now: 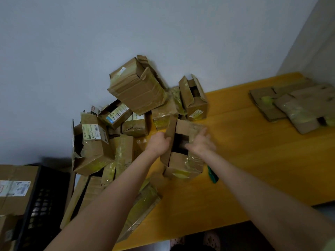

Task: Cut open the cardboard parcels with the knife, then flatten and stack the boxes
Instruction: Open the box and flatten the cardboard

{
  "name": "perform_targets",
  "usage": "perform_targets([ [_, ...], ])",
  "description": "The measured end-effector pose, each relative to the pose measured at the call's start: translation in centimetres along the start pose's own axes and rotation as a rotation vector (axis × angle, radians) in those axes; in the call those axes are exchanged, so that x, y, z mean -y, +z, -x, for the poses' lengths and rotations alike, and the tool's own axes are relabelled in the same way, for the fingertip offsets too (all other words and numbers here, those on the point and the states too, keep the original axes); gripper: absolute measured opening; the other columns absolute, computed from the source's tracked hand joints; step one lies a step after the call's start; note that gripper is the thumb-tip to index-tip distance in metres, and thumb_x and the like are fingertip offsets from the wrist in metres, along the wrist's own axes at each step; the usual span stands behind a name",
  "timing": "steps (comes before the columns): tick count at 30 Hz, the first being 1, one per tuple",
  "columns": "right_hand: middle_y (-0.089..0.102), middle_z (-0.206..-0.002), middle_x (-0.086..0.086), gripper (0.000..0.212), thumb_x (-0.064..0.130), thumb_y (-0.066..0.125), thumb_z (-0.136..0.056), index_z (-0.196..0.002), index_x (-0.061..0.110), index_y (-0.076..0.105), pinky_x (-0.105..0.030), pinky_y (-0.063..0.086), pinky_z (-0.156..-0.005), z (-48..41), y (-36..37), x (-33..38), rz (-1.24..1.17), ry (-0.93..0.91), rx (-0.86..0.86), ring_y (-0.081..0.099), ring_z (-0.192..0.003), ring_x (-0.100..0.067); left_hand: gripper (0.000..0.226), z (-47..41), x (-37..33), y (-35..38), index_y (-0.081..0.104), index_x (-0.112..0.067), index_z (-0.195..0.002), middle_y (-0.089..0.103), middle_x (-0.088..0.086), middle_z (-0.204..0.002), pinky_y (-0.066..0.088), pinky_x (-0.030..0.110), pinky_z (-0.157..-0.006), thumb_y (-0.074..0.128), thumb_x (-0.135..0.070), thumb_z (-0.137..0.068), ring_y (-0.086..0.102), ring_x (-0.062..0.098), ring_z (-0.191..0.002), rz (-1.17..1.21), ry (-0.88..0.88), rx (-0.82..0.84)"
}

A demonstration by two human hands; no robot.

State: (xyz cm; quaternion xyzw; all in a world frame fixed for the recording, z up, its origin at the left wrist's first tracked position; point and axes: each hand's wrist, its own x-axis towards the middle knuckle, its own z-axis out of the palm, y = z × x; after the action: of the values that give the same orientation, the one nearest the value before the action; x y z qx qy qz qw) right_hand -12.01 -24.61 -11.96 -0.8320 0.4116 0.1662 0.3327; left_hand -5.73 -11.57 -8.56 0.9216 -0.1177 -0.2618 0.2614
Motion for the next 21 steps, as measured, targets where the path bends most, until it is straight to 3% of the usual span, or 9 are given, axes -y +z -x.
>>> perform_targets([
  [2,0.053,-0.122,-0.016,0.067,0.031,0.055,-0.094,-0.147,0.001,0.026,-0.040,0.050,-0.086,-0.3,-1.0,-0.2,-0.153,-0.031,0.041,0.056,-0.110,-0.032,0.019,-0.1,0.5,-0.5,0.057,-0.008,-0.105,0.059,0.008,-0.095,0.051,0.040,-0.083,0.046,-0.023,-0.101,0.061,0.028,-0.094,0.028,-0.001,-0.009],
  [4,0.056,-0.102,-0.013,0.038,0.017,0.045,-0.099,-0.132,-0.001,0.045,-0.037,0.052,-0.075,-0.3,-2.0,-0.8,-0.484,-0.027,0.060,0.058,-0.094,-0.031,0.023,0.0,1.0,-1.3,0.057,-0.006,-0.109,0.060,0.006,-0.095,0.053,0.040,-0.084,0.046,-0.024,-0.101,0.062,0.025,-0.092,0.087,-0.024,-0.029],
  [7,0.059,-0.121,-0.016,0.039,0.015,0.050,-0.100,-0.137,0.004,0.046,-0.041,0.050,-0.091,-0.5,-3.2,-2.7,-0.948,0.087,0.143,0.057,-0.110,-0.032,0.020,0.5,1.7,-2.7,0.055,-0.009,-0.111,0.063,0.006,-0.098,0.054,0.035,-0.079,0.046,-0.024,-0.102,0.063,0.020,-0.090,0.317,-0.048,-0.011],
  [9,0.057,-0.127,-0.017,0.046,0.020,0.055,-0.098,-0.140,0.004,0.044,-0.047,0.047,-0.098,-0.2,-3.3,-3.4,-1.014,0.126,0.173,0.056,-0.114,-0.032,0.013,1.2,1.6,-3.6,0.054,-0.015,-0.104,0.062,0.002,-0.094,0.050,0.027,-0.070,0.046,-0.026,-0.101,0.062,0.015,-0.085,0.411,-0.011,0.041],
  [12,0.041,-0.145,-0.015,0.064,0.018,0.059,-0.095,-0.149,0.008,0.027,-0.049,0.038,-0.108,0.0,-3.3,-3.8,-0.777,0.026,-0.026,0.045,-0.129,-0.032,0.017,1.8,1.4,-4.4,0.057,-0.017,-0.098,0.064,0.003,-0.095,0.047,0.027,-0.071,0.047,-0.030,-0.101,0.062,0.015,-0.084,0.410,0.054,0.127],
  [16,0.003,-0.161,-0.008,0.091,0.016,0.062,-0.092,-0.153,0.029,-0.004,-0.050,0.024,-0.116,0.7,-4.5,-3.3,-0.049,-0.224,-0.323,0.012,-0.147,-0.032,0.025,2.1,0.2,-4.9,0.057,-0.014,-0.087,0.061,0.000,-0.077,0.046,0.022,-0.060,0.046,-0.032,-0.101,0.058,0.011,-0.063,0.296,0.173,0.163],
  [19,0.002,-0.162,-0.006,0.097,0.057,0.059,-0.086,-0.153,0.030,-0.006,-0.051,0.015,-0.117,1.1,-5.2,-2.2,0.306,-0.342,-0.311,0.002,-0.148,-0.031,0.030,2.3,-1.7,-5.3,0.053,-0.015,-0.077,0.053,-0.002,-0.066,0.039,0.021,-0.054,0.047,-0.031,-0.101,0.048,0.008,-0.054,0.130,0.314,0.152],
  [21,0.013,-0.159,-0.007,0.105,0.070,0.057,-0.078,-0.153,0.027,-0.002,-0.050,0.024,-0.112,1.4,-5.5,-1.7,0.325,-0.267,-0.287,0.017,-0.145,-0.032,0.031,2.5,-2.8,-5.4,0.052,-0.015,-0.073,0.050,-0.002,-0.065,0.038,0.024,-0.057,0.048,-0.028,-0.101,0.046,0.009,-0.056,-0.011,0.414,0.156],
])
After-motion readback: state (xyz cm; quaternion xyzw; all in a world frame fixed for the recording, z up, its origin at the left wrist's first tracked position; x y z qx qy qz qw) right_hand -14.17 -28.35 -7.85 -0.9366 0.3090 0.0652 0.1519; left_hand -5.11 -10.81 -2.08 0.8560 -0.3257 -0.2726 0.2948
